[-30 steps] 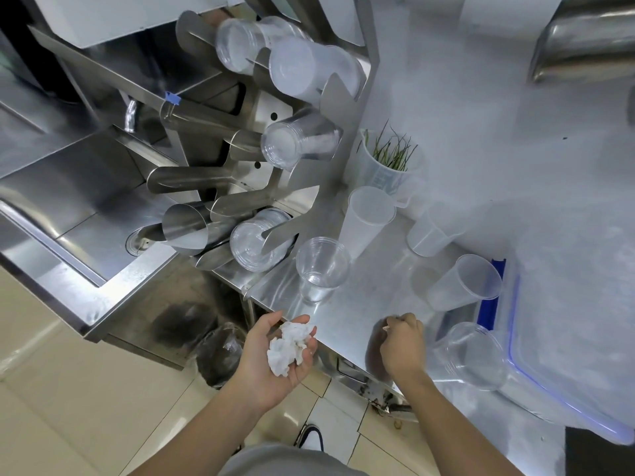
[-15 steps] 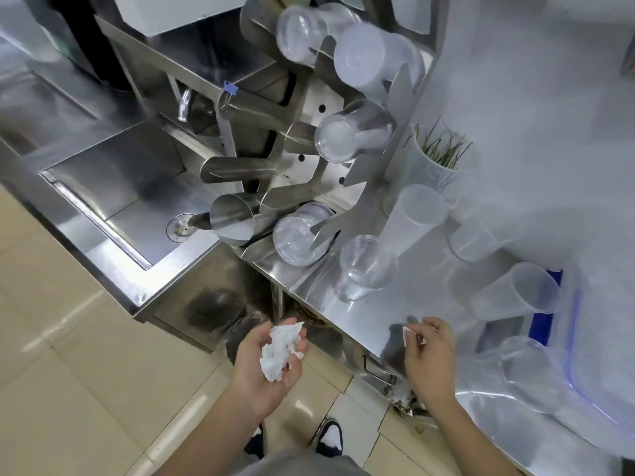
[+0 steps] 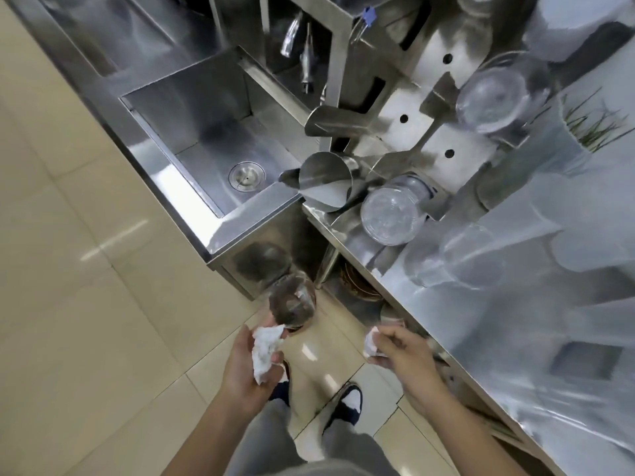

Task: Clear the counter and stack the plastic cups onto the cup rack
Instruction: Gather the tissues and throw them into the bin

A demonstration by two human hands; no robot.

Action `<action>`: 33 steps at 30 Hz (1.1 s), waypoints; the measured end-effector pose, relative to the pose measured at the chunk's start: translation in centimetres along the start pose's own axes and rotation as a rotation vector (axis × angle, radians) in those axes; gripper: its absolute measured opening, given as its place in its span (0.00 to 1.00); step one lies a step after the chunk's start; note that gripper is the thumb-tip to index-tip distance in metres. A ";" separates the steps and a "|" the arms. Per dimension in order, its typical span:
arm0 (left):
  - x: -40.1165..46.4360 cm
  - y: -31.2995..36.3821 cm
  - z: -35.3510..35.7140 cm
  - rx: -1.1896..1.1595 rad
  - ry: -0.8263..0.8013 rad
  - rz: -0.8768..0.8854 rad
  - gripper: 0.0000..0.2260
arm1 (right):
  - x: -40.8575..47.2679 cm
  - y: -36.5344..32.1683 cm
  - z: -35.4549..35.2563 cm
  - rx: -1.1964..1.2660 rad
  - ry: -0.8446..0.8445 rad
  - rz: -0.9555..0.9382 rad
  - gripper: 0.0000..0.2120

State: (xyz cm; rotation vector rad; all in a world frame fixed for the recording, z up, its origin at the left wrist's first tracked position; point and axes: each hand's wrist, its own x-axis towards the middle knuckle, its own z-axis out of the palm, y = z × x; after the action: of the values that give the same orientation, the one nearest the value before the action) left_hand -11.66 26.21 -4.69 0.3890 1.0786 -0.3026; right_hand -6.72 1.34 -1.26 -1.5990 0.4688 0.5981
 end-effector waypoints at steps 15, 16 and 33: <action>9.9 2.3 -5.9 -0.157 -0.233 -0.077 0.26 | 11.5 8.7 9.0 -0.100 0.048 0.261 0.02; 11.4 2.1 -6.4 -0.126 -0.200 -0.086 0.22 | 12.6 9.7 9.5 -0.127 0.055 0.274 0.02; 29.3 -0.7 -8.9 0.461 0.429 0.221 0.16 | 26.2 18.2 14.9 -0.430 0.162 0.262 0.13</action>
State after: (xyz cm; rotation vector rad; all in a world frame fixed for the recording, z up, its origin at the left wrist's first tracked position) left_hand -6.04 28.13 -34.78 1.0136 1.3689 -0.2750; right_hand 0.85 15.23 -32.71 -2.0217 0.7124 0.8098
